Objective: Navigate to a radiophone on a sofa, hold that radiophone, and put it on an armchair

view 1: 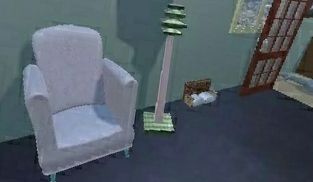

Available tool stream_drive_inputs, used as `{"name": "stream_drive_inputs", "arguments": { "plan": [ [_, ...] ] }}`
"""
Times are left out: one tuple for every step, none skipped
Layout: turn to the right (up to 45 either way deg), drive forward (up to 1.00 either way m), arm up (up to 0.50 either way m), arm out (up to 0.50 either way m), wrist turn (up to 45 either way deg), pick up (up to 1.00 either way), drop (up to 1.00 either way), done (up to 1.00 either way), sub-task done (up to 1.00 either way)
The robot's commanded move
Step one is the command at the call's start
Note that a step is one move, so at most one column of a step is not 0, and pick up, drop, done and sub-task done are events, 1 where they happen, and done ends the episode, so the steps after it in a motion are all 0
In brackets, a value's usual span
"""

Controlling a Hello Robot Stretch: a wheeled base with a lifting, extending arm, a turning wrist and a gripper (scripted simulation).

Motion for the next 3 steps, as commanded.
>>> {"name": "stream_drive_inputs", "arguments": {
  "plan": [
    [0.0,0.6,0.0,0.0,0.0,0.0,0.0,0.0,0.0],
    [-45.0,0.0,0.0,0.0,0.0,0.0,0.0,0.0,0.0],
    [-45.0,0.0,0.0,0.0,0.0,0.0,0.0,0.0,0.0]
  ]
}}
